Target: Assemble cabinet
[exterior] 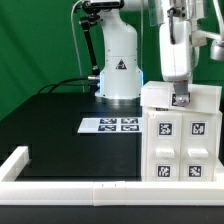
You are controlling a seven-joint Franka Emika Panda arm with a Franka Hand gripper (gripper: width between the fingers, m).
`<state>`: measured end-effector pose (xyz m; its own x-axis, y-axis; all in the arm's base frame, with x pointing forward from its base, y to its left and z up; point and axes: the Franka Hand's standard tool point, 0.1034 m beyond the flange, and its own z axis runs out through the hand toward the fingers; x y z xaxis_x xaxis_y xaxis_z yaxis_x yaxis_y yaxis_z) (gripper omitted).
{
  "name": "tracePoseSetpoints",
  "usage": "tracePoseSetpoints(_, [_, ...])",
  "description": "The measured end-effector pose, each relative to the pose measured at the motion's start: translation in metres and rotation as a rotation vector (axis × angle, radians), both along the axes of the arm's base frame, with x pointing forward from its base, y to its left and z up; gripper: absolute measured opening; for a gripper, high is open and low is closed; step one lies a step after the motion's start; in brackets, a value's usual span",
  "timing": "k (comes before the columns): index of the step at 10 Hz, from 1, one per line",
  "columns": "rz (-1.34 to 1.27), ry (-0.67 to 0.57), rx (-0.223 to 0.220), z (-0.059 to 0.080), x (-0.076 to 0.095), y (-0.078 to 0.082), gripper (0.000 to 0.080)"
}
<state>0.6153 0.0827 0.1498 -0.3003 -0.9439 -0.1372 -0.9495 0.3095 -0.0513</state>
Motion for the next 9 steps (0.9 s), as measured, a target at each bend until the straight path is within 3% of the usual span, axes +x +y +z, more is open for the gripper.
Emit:
tracePoseSetpoints(2, [0.047, -0.020, 0.019, 0.008, 0.002, 0.002, 0.0745])
tracePoseSetpoints(5, [0.042, -0.058, 0.066, 0.033, 0.003, 0.006, 0.0797])
tracePoseSetpoints(7, [0.082, -0.060, 0.062, 0.030, 0.002, 0.008, 0.0797])
tracePoseSetpoints(9, [0.317, -0.075, 0.023, 0.030, 0.003, 0.008, 0.0797])
